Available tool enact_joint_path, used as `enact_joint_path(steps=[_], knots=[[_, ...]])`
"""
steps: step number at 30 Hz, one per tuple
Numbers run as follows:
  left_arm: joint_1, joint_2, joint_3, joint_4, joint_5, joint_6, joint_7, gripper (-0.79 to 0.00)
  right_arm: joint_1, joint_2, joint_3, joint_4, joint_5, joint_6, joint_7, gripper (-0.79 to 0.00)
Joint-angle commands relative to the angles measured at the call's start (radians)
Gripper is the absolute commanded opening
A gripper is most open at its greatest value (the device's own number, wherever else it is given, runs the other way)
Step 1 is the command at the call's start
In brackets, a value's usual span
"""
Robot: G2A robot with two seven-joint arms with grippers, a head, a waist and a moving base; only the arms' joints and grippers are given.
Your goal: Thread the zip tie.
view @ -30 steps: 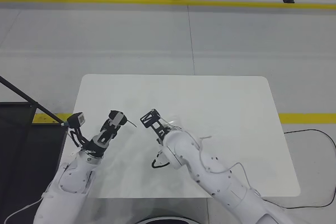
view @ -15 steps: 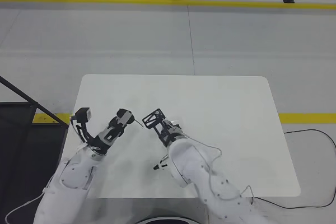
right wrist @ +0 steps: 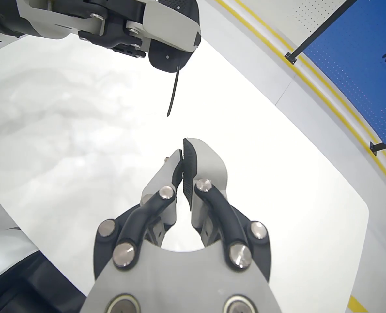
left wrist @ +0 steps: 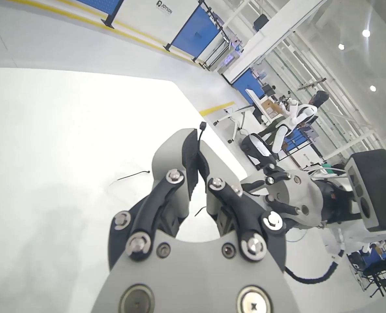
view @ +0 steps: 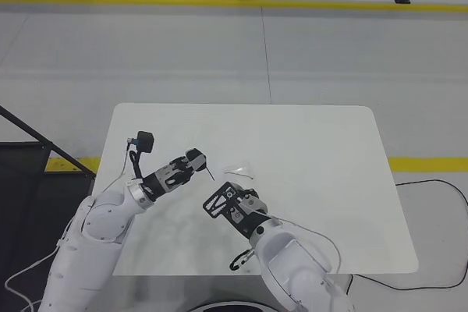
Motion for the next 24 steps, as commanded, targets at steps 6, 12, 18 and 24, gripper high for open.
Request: enact_joint_path(steps=[6,12,18,24], knots=[[0.001,0.0,0.0,0.0,-0.002,-0.001,0.0,-0.785,0.0,0.0,0.0,0.0,0.0,0.0,0.0,-0.785],[-0.002,0.0,0.008,-0.005,0.037,0.015,-0.001,-0.785,-0.007,0.003,0.008,-0.009,-0.027,-0.018,-0.083,-0.785],[-0.081,0.01,0.053,0.046,0.117,-0.049,-0.146,-0.785,-0.106,0.031,0.058,-0.102,-0.12,-0.1,-0.318,-0.785],[-0.165,0.016,0.115,0.079,0.15,-0.129,-0.269,-0.785,-0.233,0.063,0.14,-0.177,-0.239,-0.13,-0.583,-0.785]])
